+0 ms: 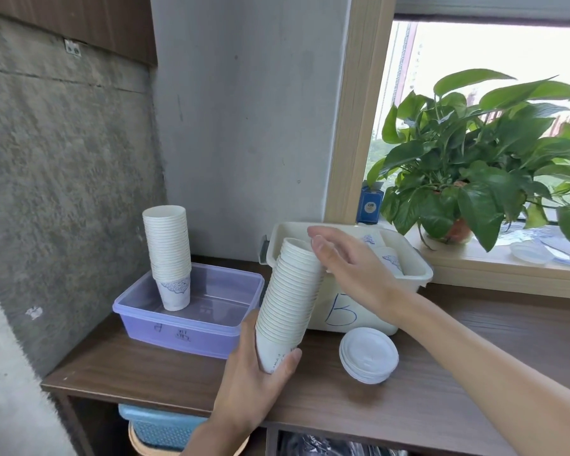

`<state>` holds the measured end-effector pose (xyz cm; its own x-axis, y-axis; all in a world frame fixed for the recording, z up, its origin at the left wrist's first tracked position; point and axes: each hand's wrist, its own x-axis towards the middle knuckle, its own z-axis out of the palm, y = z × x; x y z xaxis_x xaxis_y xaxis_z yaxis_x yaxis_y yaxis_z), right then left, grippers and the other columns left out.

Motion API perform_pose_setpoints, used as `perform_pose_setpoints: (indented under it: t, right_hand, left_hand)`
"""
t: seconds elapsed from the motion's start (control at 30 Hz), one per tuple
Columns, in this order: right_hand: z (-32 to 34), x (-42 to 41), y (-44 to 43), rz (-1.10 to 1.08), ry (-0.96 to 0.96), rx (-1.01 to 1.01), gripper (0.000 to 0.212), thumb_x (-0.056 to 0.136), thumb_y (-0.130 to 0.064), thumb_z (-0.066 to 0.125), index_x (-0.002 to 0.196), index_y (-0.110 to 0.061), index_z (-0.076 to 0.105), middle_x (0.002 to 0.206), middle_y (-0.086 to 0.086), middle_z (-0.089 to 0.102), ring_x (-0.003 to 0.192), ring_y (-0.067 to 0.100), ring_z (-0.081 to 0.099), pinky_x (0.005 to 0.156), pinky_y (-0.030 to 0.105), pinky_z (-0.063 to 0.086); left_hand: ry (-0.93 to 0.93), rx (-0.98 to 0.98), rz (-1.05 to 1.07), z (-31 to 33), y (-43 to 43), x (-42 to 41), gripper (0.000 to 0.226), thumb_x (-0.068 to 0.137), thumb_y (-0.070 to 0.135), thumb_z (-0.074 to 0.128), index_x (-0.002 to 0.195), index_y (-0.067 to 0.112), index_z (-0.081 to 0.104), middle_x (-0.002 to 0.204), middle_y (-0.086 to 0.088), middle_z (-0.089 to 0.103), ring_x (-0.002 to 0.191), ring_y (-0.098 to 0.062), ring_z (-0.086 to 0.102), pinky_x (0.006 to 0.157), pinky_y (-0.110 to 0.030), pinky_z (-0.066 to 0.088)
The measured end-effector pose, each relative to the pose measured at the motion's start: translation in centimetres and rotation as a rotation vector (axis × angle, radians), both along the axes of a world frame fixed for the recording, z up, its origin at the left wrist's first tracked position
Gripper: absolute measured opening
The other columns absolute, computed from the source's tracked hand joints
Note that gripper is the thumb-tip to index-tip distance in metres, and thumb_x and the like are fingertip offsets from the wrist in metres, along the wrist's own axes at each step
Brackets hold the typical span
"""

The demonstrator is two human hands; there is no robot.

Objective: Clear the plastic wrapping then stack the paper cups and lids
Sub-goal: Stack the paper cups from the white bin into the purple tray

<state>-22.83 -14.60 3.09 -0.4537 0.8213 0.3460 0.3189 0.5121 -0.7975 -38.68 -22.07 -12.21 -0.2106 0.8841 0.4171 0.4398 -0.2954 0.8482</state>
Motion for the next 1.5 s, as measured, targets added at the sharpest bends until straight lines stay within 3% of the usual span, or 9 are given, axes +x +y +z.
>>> perform_pose_setpoints:
  t: [0.17, 0.37, 0.5, 0.6, 0.77, 0.93, 1.17, 1.33, 1.5]
  right_hand:
    - [-1.4, -0.9, -0.8, -0.007, -0.094, -0.006, 0.054, 0.093, -0.043, 0.055, 0.142, -0.023, 0.043, 0.140, -0.010, 0.048, 0.125, 0.006, 0.047, 0.107, 0.032, 0.039]
    - [-1.9, -1.3, -1.6, 0.004, -0.070, 0.007, 0.058, 0.093, -0.039, 0.058, 0.145, -0.022, 0.038, 0.139, -0.012, 0.042, 0.131, 0.005, 0.039, 0.112, 0.035, 0.034]
    - [-2.0, -1.3, -2.9, 0.037, -0.015, 0.000, 0.079, 0.081, -0.032, 0.075, 0.142, -0.041, 0.024, 0.128, -0.026, 0.043, 0.118, -0.006, 0.045, 0.100, 0.018, 0.040]
    - [-1.9, -2.2, -3.9, 0.068, 0.067, 0.024, 0.096, 0.070, -0.035, 0.082, 0.138, -0.054, 0.016, 0.130, -0.019, 0.048, 0.115, 0.002, 0.053, 0.099, 0.035, 0.048]
    - [1.2, -6.0, -4.8, 0.136, 0.196, 0.133, 0.097, 0.073, -0.023, 0.083, 0.137, -0.054, 0.015, 0.118, -0.041, 0.049, 0.112, 0.002, 0.057, 0.097, 0.040, 0.050]
    - [3.0, -12.3, -3.4, 0.132, 0.282, 0.204, 0.092, 0.070, -0.033, 0.080, 0.138, -0.048, 0.020, 0.137, -0.014, 0.047, 0.122, 0.016, 0.054, 0.096, 0.048, 0.049]
    - [1.3, -19.0, -1.1, 0.170, 0.141, 0.224, 0.078, 0.082, -0.021, 0.074, 0.142, -0.031, 0.026, 0.132, -0.013, 0.046, 0.116, 0.011, 0.049, 0.098, 0.029, 0.042]
    - [-1.1, -21.8, 0.2, 0.166, 0.110, 0.179, 0.078, 0.081, -0.021, 0.074, 0.140, -0.036, 0.026, 0.138, -0.004, 0.048, 0.122, 0.016, 0.049, 0.102, 0.041, 0.044]
    - [-3.3, -22.3, 0.9, 0.157, -0.047, 0.177, 0.062, 0.084, -0.023, 0.071, 0.137, -0.027, 0.038, 0.135, 0.002, 0.047, 0.114, 0.012, 0.046, 0.093, 0.025, 0.038]
  left_hand:
    - [-0.015, 0.004, -0.013, 0.3, -0.3, 0.0, 0.065, 0.073, 0.064, 0.065, 0.124, 0.062, 0.026, 0.114, 0.037, 0.054, 0.103, 0.004, 0.058, 0.076, -0.010, 0.046]
    - [-0.035, 0.009, -0.056, 0.3, -0.6, 0.0, 0.067, 0.079, 0.053, 0.070, 0.133, 0.047, 0.031, 0.118, 0.037, 0.051, 0.109, 0.004, 0.056, 0.082, -0.017, 0.045]
    - [-0.100, 0.041, -0.091, 0.6, -1.4, 0.2, 0.064, 0.079, 0.051, 0.074, 0.129, 0.054, 0.033, 0.118, 0.030, 0.056, 0.110, 0.000, 0.057, 0.083, -0.019, 0.047]
    - [-0.165, 0.113, -0.076, 1.8, -2.0, -0.1, 0.063, 0.077, 0.052, 0.074, 0.127, 0.053, 0.036, 0.114, 0.025, 0.059, 0.100, -0.007, 0.062, 0.076, -0.024, 0.052]
    - [-0.041, 0.158, -0.024, 6.7, -2.3, -4.2, 0.057, 0.078, 0.052, 0.071, 0.121, 0.055, 0.033, 0.115, 0.028, 0.057, 0.105, -0.002, 0.061, 0.083, -0.032, 0.055]
    - [0.056, 0.189, 0.157, 11.0, -1.0, -10.5, 0.053, 0.076, 0.030, 0.083, 0.116, 0.042, 0.050, 0.109, 0.012, 0.062, 0.100, -0.004, 0.060, 0.077, -0.017, 0.049]
    - [0.076, 0.029, 0.249, 10.1, 0.1, -17.3, 0.052, 0.077, 0.018, 0.084, 0.119, 0.017, 0.053, 0.096, 0.014, 0.065, 0.083, 0.014, 0.061, 0.061, -0.008, 0.048]
    - [0.098, -0.027, 0.264, 8.3, 1.2, -19.1, 0.060, 0.074, 0.023, 0.086, 0.123, 0.021, 0.050, 0.100, 0.016, 0.064, 0.088, 0.013, 0.061, 0.067, -0.009, 0.049]
    - [0.108, -0.062, 0.296, 6.7, 1.5, -20.0, 0.067, 0.073, 0.029, 0.085, 0.128, 0.021, 0.047, 0.110, 0.013, 0.063, 0.100, 0.002, 0.060, 0.073, -0.014, 0.046]
